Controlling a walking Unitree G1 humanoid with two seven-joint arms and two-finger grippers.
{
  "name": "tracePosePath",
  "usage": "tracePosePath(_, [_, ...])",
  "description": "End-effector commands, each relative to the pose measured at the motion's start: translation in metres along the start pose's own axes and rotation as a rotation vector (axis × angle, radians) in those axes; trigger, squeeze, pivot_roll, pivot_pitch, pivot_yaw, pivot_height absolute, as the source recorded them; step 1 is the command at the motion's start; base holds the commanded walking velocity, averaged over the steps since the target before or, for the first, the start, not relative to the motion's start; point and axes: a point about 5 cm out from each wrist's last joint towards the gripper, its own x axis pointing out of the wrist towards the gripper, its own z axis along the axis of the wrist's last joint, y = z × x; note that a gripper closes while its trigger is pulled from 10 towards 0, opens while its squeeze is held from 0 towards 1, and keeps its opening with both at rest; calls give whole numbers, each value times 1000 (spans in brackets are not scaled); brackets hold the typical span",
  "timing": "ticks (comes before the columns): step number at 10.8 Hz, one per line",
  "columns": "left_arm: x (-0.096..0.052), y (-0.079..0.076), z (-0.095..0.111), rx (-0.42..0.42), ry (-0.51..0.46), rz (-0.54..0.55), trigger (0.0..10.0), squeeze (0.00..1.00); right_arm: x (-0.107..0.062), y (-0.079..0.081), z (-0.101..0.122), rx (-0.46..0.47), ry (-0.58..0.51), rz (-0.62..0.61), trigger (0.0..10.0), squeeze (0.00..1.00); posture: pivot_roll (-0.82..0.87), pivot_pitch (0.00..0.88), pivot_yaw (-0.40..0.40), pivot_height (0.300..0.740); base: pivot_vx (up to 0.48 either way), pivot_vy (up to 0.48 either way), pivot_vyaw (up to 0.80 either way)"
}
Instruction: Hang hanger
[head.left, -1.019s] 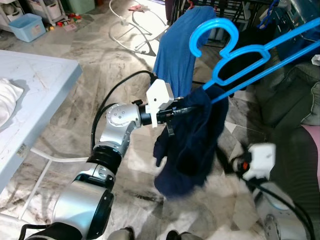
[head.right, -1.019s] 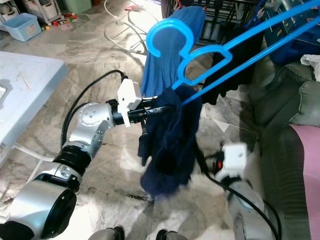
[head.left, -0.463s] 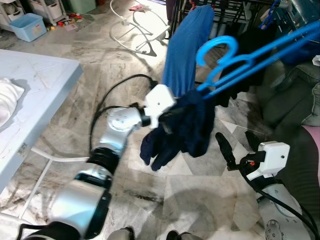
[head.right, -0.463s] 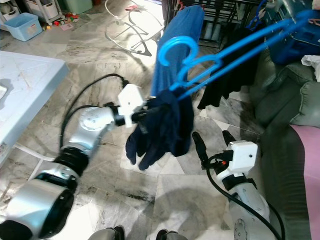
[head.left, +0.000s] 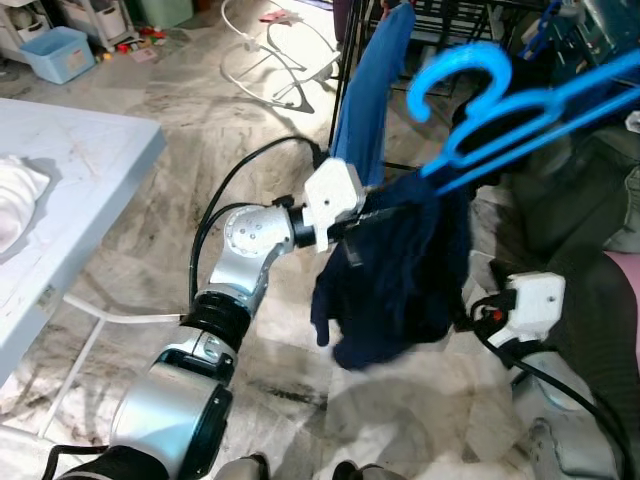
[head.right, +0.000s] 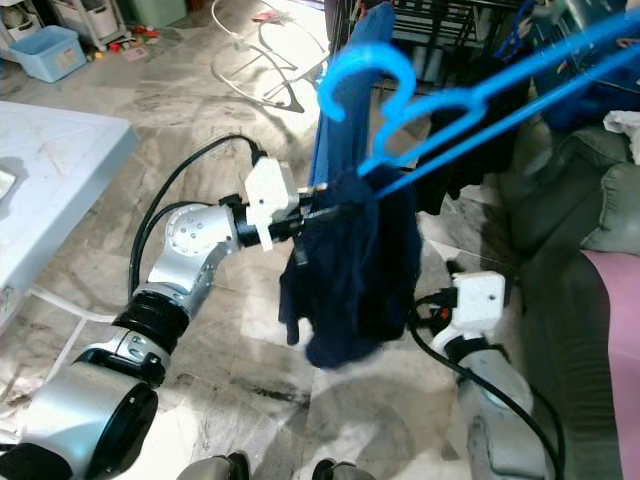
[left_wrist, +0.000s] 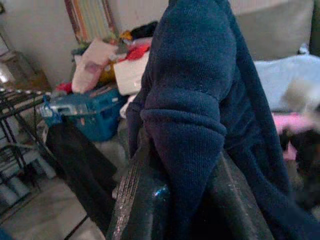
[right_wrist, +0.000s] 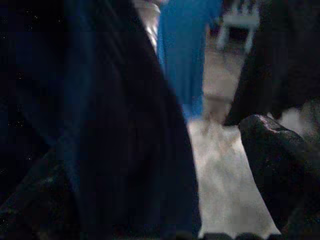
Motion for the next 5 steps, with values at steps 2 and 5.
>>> tracePosePath(2, [2,3,10,7,-49,13,0,0,-1,0,-13,15,71,-19,10000,765,111,151,-92,740,0,0,0])
tracePosePath(5, [2,10,17,12,-70,42,0,0,-11,-13,-34,32,201,-101,5216,761,107,152,-87,740,0,0,0])
